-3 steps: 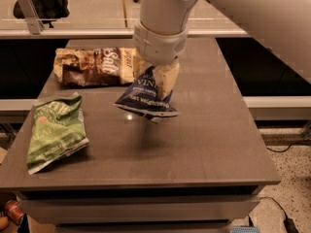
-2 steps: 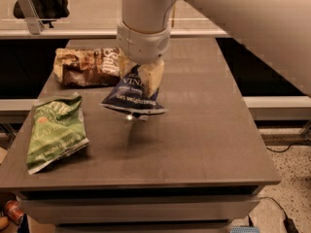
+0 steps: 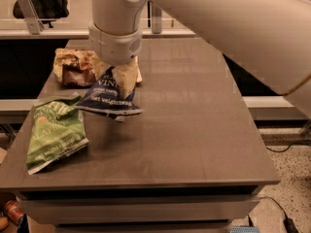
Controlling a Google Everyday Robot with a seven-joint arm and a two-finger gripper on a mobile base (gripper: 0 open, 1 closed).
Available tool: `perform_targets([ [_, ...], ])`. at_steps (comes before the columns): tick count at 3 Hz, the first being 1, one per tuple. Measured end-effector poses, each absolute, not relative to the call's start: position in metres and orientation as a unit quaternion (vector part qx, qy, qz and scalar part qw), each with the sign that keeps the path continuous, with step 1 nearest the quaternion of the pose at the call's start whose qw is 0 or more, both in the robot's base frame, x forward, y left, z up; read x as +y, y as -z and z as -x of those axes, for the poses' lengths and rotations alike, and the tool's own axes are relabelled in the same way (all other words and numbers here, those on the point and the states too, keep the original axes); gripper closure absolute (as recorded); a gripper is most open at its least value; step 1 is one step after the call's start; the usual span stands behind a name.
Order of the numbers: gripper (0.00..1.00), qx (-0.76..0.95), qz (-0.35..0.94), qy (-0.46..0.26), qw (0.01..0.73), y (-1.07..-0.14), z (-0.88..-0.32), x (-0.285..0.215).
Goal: Move blue chip bag near green jalapeno chip bag
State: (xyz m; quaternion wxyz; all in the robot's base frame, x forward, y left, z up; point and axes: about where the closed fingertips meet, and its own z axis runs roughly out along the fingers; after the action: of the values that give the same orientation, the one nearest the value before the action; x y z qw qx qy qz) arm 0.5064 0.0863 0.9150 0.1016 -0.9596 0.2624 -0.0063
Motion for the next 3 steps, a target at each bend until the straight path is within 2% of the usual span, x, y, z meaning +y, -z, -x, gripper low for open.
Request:
perform_targets([
  [3,1.00,0.245,0.961,-0.019,0.127,-0.906,-0.499,0.136],
])
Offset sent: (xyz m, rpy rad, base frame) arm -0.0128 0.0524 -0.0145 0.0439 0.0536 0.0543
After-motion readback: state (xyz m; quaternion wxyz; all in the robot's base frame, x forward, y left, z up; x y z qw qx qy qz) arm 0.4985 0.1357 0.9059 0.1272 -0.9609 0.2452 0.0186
